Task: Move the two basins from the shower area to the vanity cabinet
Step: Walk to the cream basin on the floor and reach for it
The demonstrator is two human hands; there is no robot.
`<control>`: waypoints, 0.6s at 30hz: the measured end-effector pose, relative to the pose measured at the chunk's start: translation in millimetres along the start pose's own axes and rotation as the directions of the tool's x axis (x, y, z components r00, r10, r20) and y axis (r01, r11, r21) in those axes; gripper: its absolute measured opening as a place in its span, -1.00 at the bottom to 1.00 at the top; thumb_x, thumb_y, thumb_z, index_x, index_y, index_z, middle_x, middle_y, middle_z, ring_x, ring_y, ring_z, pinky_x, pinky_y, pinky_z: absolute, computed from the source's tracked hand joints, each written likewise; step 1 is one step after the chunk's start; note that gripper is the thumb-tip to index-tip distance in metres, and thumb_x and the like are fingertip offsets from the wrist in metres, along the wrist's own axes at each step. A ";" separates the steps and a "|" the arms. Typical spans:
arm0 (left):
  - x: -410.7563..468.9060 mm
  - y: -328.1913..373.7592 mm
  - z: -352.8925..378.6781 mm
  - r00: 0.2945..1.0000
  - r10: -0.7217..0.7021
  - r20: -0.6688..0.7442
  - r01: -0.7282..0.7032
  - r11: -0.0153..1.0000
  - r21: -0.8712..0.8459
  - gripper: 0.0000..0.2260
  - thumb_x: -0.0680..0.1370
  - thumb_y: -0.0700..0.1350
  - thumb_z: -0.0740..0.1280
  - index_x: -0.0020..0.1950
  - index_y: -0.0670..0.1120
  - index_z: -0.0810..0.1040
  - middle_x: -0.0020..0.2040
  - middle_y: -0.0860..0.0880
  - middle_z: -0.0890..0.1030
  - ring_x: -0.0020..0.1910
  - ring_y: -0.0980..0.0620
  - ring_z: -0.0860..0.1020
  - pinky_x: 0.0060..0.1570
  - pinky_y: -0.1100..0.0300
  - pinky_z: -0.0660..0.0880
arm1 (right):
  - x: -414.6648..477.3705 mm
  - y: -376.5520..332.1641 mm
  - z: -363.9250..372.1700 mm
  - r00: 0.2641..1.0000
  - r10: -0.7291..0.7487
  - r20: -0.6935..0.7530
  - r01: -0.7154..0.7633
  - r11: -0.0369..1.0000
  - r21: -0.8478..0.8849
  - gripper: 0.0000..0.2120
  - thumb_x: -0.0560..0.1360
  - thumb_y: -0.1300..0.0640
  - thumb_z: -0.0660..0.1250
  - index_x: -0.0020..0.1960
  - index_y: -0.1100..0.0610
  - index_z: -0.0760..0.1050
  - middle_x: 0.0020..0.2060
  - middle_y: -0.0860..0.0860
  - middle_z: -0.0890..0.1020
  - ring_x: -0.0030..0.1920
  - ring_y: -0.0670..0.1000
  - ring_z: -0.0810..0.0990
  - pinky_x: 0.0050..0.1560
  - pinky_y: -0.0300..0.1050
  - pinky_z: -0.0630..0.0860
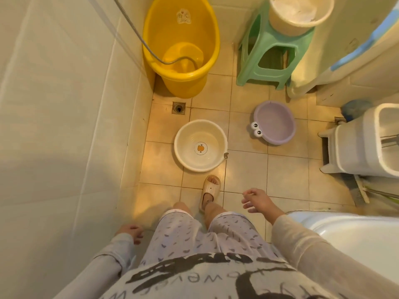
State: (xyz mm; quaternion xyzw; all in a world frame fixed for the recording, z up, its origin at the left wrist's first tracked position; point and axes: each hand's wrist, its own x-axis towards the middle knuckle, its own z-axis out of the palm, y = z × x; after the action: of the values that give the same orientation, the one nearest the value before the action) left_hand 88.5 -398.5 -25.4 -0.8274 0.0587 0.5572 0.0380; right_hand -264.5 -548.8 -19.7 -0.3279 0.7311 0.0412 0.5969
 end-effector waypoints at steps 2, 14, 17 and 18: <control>-0.2 21.0 4.8 1.000 0.025 0.003 -0.025 0.995 -0.099 -0.82 0.54 -0.29 0.23 -0.26 -0.19 0.48 -0.34 -0.12 0.50 -0.49 -0.03 0.49 -0.52 0.25 0.38 | 10.5 -10.4 -9.5 1.000 0.000 0.016 0.000 0.999 -0.037 -0.83 0.55 0.17 0.19 0.07 0.20 0.48 -0.18 0.12 0.58 -0.28 0.03 0.55 -0.32 -0.18 0.47; 16.1 165.8 28.0 0.973 0.197 0.118 -0.197 0.980 -0.012 -0.76 0.57 -0.20 0.20 0.16 -0.23 0.55 0.19 -0.23 0.62 -0.37 0.10 0.47 -0.45 0.29 0.36 | 56.1 -30.2 -28.8 0.997 0.081 0.022 -0.078 0.993 -0.086 -0.85 0.55 0.22 0.19 0.05 0.22 0.49 -0.22 0.13 0.58 -0.31 0.05 0.54 -0.34 -0.18 0.44; 34.6 187.5 28.7 0.972 0.209 0.109 -0.211 0.977 0.011 -0.70 0.58 -0.23 0.17 0.24 -0.31 0.51 0.07 -0.23 0.60 -0.38 0.10 0.44 -0.67 0.45 0.35 | 77.4 -38.2 -28.8 0.996 0.082 0.025 -0.079 0.993 -0.089 -0.83 0.55 0.21 0.19 0.08 0.21 0.49 -0.18 0.14 0.59 -0.28 0.04 0.56 -0.33 -0.18 0.46; 44.8 194.5 29.8 0.972 0.207 0.110 -0.210 0.978 0.017 -0.70 0.58 -0.23 0.16 0.25 -0.32 0.50 0.07 -0.24 0.59 -0.38 0.10 0.43 -0.71 0.49 0.30 | 88.7 -40.9 -28.3 0.996 0.087 0.025 -0.084 0.993 -0.086 -0.83 0.55 0.21 0.19 0.09 0.22 0.49 -0.16 0.15 0.60 -0.28 0.04 0.57 -0.33 -0.17 0.47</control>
State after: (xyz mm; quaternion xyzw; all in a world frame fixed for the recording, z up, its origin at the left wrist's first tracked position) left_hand 50.7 -589.7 -77.6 -0.7847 0.1511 0.6011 -0.0059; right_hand -273.2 -631.8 -77.9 -0.3207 0.7335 0.1026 0.5904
